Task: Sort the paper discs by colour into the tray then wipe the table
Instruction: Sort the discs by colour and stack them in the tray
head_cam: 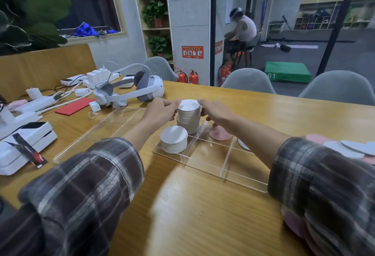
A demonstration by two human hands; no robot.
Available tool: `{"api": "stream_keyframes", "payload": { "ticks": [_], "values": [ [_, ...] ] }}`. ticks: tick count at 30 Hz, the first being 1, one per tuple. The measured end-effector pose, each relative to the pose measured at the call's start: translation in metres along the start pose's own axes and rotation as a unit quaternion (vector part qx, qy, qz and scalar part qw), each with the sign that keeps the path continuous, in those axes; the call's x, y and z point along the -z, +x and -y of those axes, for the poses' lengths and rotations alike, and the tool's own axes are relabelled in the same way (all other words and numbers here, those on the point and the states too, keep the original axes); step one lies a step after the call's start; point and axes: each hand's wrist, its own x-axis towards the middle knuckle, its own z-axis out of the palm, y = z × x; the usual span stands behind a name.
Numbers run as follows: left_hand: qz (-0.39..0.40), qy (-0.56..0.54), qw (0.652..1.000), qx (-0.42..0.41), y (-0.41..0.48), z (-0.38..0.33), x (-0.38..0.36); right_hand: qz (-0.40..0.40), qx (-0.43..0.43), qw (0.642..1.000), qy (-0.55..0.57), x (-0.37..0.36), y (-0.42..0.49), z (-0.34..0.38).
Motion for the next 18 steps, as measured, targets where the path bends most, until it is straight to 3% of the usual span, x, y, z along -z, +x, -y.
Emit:
{"api": "stream_keyframes", "payload": {
  "ticks": [3, 6, 9, 18],
  "values": [
    [0.104, -0.062, 0.993, 0.011, -0.005, 0.003, 0.013, 0.025, 0.049, 0.998, -0.024, 0.006, -0.007, -0.006],
    [0.168, -0.001, 0.986, -0.023, -0.01, 0.007, 0.018, 0.05, 0.081, 0.992, -0.083, 0.005, -0.006, -0.017],
    [0.161, 0.033, 0.985, -0.047, -0.007, 0.009, 0.013, 0.028, 0.111, 0.981, -0.154, -0.003, 0.001, -0.021],
    [0.112, 0.14, 0.979, -0.095, -0.004, 0.009, 0.008, -0.013, 0.116, 0.976, -0.187, -0.01, -0.007, -0.021]
  ]
}}
